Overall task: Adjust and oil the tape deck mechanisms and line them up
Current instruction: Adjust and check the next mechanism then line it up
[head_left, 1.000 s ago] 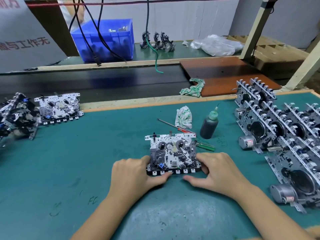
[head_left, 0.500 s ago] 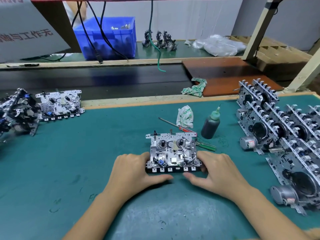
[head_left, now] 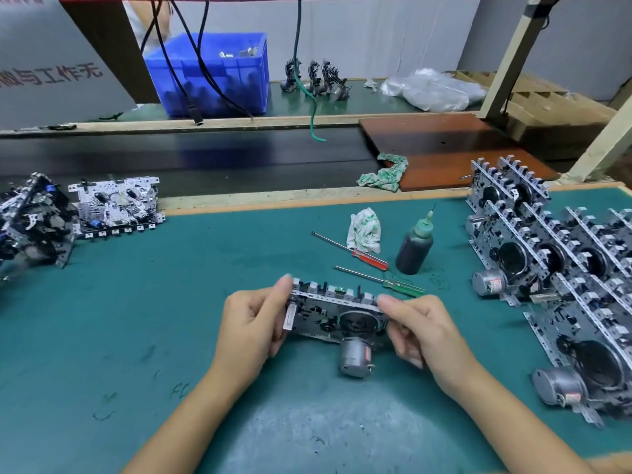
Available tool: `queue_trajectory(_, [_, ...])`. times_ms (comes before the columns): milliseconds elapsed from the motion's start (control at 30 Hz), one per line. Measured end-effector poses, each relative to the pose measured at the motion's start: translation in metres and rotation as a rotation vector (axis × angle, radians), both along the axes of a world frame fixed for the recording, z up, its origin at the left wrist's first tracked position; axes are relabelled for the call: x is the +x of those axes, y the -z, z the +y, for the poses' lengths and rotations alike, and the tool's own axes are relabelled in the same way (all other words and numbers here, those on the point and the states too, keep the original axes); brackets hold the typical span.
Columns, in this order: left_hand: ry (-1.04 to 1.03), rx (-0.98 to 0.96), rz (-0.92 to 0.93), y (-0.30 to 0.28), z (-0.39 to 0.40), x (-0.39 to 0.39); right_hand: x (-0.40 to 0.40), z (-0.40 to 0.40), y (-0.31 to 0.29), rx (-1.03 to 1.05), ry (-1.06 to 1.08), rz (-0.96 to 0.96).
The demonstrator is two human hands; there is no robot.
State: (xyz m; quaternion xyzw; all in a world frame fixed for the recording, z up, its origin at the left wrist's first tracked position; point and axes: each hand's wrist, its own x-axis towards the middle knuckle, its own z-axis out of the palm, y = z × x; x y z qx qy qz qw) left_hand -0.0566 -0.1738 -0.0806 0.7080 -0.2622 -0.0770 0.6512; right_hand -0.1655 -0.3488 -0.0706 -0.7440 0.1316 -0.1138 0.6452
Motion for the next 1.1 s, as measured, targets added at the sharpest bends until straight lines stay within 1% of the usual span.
queue_trajectory(67, [0.024,0.041,0.004,0.005,-0.001,-0.003,0.003,-0.001,-0.002,0.078,0.080,0.004])
queue_trajectory(133, [0.020,0.068,-0.042,0.009,-0.002,-0.005,0.005,0.000,-0.001,0.094,0.154,-0.015])
queue_trajectory(200, [-0.002,0.099,-0.108,0.011,-0.002,-0.005,0.006,0.000,-0.001,0.122,0.191,-0.007])
queue_trajectory(267, [-0.051,0.155,-0.227,0.010,0.000,-0.003,0.007,-0.001,-0.001,0.126,0.183,0.003])
queue_trajectory(300, [-0.096,0.190,-0.306,0.010,0.001,-0.001,0.006,-0.002,-0.001,0.090,0.172,-0.010])
queue_trajectory(367, [-0.201,0.222,-0.426,0.009,0.003,0.001,0.003,-0.005,0.004,-0.116,0.192,-0.045])
queue_trajectory(400, [-0.244,0.211,-0.453,0.009,0.004,0.002,0.001,-0.007,0.006,-0.240,0.218,-0.058])
queue_trajectory(433, [-0.269,0.186,-0.467,0.008,0.004,0.003,-0.001,-0.011,0.008,-0.321,0.237,-0.071])
queue_trajectory(467, [-0.274,0.156,-0.477,0.006,0.004,0.003,-0.003,-0.015,0.008,-0.336,0.237,-0.087])
queue_trajectory(533, [-0.204,0.092,-0.488,0.005,0.002,0.003,-0.005,-0.021,0.006,-0.215,0.151,-0.141])
queue_trajectory(600, [-0.054,0.065,-0.475,0.003,0.000,0.001,-0.006,-0.025,0.005,-0.141,0.026,-0.180])
queue_trajectory(700, [0.103,0.129,-0.557,0.002,-0.004,-0.004,-0.005,-0.023,0.005,-0.237,-0.100,-0.120])
queue_trajectory(800, [0.135,0.157,-0.633,0.002,-0.004,-0.006,-0.002,-0.020,0.006,-0.243,-0.108,-0.086])
queue_trajectory(967, [0.144,0.114,-0.624,0.000,-0.005,-0.009,-0.001,-0.019,0.007,-0.139,-0.127,-0.097])
queue_trajectory(1100, [0.152,0.120,-0.621,0.000,-0.006,-0.010,-0.001,-0.019,0.006,-0.059,-0.161,-0.099])
